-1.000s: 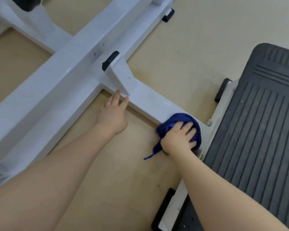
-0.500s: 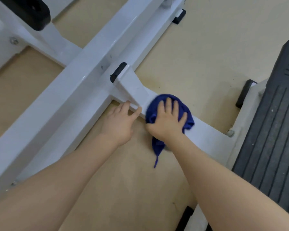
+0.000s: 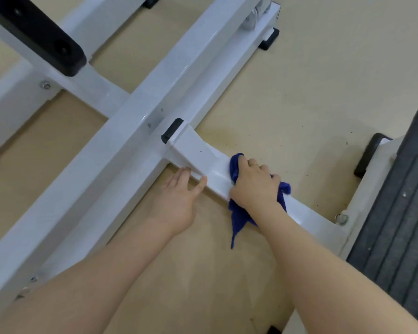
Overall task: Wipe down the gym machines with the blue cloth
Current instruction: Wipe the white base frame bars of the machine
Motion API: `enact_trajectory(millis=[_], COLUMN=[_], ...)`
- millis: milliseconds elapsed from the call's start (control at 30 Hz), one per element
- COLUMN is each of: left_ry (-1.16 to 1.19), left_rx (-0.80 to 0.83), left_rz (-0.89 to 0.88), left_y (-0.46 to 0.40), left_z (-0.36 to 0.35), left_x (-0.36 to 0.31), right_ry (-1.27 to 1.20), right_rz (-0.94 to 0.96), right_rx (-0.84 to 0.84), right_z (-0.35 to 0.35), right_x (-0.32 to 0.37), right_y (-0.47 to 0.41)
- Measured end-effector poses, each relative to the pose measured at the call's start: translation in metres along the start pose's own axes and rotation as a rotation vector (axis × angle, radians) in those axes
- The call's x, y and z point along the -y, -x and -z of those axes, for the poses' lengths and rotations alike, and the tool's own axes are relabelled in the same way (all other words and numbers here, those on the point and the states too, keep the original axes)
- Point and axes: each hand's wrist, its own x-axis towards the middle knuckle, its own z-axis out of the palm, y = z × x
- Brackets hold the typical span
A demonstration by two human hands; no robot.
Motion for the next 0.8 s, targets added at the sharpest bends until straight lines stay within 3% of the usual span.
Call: enact_trajectory(millis=[100,167,233,333,433,600,800], left_ry=[-0.012,-0.01,-0.004,0.049,0.109,0.118,0.14], left_rx=[-0.021,-0.037,-0.008,0.026,0.048,-0.015,0.014], left_rz=[0.0,0.008,0.024,0.065,0.092,0.101,0.116], left_y=[0.001,0.002,0.004,0.002,0.004,0.005,0.005], left_z=[-0.002,-0.002,-0.002,0.001,0.002,-0.009,-0.009], left_x=[0.0,0.001,-0.001,-0.005,-0.008,-0.005,0.0], right_ry=[-0.129,-0.146,-0.072,-0.019,-0.063,-0.073,0.258], right_rz=[0.183,0.192,0.094,-0.212,-0.4,-0.029,0.052], right_rx=[0.004,-0.005,-0.057,-0.126,-0.102,-0.064,-0.034], right_z=[0.001,-0.003,-0.01,-0.014,-0.012,-0.022,-0.016], right_x=[0.024,0.025,0.003,-0.04,-0.029,0.02,-0.028], right_y=[-0.03,-0.031,-0.011,0.031,0.034,0.001,0.047])
